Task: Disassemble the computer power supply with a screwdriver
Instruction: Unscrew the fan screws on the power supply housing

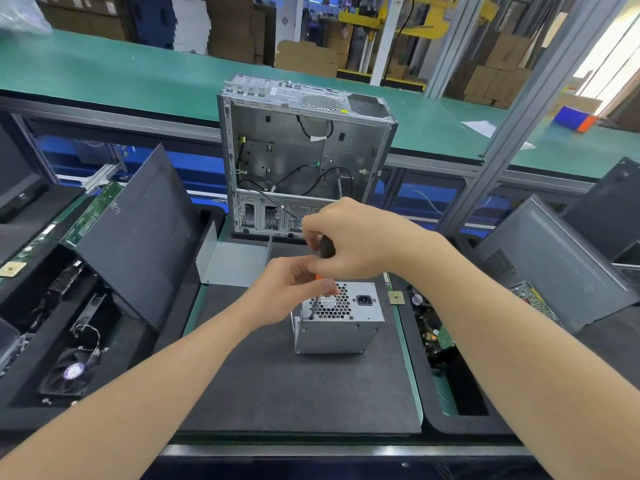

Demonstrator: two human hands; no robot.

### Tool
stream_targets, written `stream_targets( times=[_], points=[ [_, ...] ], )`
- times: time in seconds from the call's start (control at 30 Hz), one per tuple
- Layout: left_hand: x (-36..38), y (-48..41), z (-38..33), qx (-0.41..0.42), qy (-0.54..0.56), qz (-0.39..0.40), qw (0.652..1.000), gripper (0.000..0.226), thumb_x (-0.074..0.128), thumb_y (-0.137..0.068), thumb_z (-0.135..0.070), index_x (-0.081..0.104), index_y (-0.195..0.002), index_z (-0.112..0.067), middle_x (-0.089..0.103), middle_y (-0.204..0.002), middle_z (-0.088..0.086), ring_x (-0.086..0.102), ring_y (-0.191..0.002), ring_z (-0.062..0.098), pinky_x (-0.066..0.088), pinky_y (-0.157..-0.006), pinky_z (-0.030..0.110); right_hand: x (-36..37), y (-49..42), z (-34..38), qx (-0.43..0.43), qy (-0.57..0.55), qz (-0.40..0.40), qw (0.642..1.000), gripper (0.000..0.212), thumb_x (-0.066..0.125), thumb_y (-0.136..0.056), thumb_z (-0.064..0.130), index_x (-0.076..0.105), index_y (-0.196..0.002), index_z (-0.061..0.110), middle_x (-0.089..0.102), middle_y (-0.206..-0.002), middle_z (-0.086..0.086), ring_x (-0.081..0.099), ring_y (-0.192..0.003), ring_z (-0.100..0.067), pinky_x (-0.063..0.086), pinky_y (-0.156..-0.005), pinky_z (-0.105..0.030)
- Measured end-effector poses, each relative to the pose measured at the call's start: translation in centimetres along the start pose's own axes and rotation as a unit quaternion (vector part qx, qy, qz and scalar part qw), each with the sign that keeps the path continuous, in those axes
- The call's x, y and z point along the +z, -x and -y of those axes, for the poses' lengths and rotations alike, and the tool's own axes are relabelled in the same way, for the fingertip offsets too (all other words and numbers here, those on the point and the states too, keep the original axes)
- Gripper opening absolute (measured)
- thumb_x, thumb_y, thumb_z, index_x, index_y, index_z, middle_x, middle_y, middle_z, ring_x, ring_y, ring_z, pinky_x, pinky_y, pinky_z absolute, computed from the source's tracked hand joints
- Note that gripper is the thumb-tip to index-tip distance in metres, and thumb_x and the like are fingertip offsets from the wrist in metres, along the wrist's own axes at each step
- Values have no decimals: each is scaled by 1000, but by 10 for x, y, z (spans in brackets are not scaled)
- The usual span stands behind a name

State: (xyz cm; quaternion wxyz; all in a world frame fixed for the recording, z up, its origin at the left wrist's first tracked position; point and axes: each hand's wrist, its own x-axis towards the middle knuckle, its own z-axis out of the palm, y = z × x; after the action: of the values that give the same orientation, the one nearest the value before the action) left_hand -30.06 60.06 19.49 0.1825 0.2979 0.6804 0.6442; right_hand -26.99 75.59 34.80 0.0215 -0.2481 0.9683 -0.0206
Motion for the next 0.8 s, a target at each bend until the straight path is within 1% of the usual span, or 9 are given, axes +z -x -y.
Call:
stream_targets(
  times=[0.1,0.2,0.3,0.4,0.53,0.6,0.7,0.77,0.8],
  points=[
    [2,-1,-1,1,-18,2,1000,13,72,-97,-34,77,-109,-31,81,-101,1,76,-102,19,59,-96,37,10,-3,12,166,119,-74,976,59,44,-93,73,40,-69,19,41,-68,1,42,-56,-23,28,-50,-30],
    [3,-1,-1,4,-40,5,999,18,70,-95,-44,74,-110,-36,80,-102,-4,76,-101,17,58,-96,40,15,-8,16,229,89,-50,968,56,48,-99,62,34,-66,19,39,-70,0,35,-54,-18,22,-48,-28],
    [3,0,1,2,-12,-3,1000,15,70,-97,-41,74,-111,-37,81,-103,-2,76,-102,16,58,-93,28,10,-11,9,158,45,-5,986,35,59,-97,43,47,-79,16,46,-76,-1,47,-61,-22,28,-49,-28],
    [1,1,1,3,13,-4,1000,14,70,-100,-32,74,-113,-35,81,-104,1,76,-103,16,56,-89,19,1,-8,2,68,-13,37,997,11,66,-89,27,58,-90,20,58,-77,6,61,-74,-24,49,-55,-35],
    [0,1,2,-7,-6,5,1000,19,70,-101,-30,76,-117,-21,81,-103,0,76,-103,15,54,-91,17,-10,-5,-4,-17,-33,108,993,18,74,-78,19,62,-90,27,67,-83,7,61,-86,-14,55,-75,-41],
    [0,2,3,-7,-12,6,1000,20,69,-101,-30,76,-115,-18,81,-102,0,76,-103,16,54,-92,19,-11,-7,-4,-30,-36,132,990,21,75,-75,17,64,-89,28,71,-85,5,62,-89,-13,55,-80,-40],
    [2,2,1,6,-10,0,1000,19,70,-98,-36,76,-111,-24,81,-100,1,77,-100,18,56,-90,20,-11,-6,-5,-28,-27,111,993,19,72,-77,20,65,-94,26,69,-81,9,62,-86,-12,55,-79,-40],
    [3,1,2,12,-16,-5,1000,18,72,-96,-41,76,-110,-31,81,-98,1,77,-98,18,59,-89,27,-8,-4,-3,-5,3,66,998,16,69,-83,33,63,-96,24,63,-77,12,61,-81,-16,55,-69,-39],
    [3,-1,4,14,-21,-7,1000,18,72,-95,-44,76,-109,-32,81,-98,1,77,-98,19,59,-90,32,-4,-4,-1,25,33,30,999,24,65,-87,45,61,-93,22,58,-77,10,59,-77,-20,50,-59,-37]
  ],
)
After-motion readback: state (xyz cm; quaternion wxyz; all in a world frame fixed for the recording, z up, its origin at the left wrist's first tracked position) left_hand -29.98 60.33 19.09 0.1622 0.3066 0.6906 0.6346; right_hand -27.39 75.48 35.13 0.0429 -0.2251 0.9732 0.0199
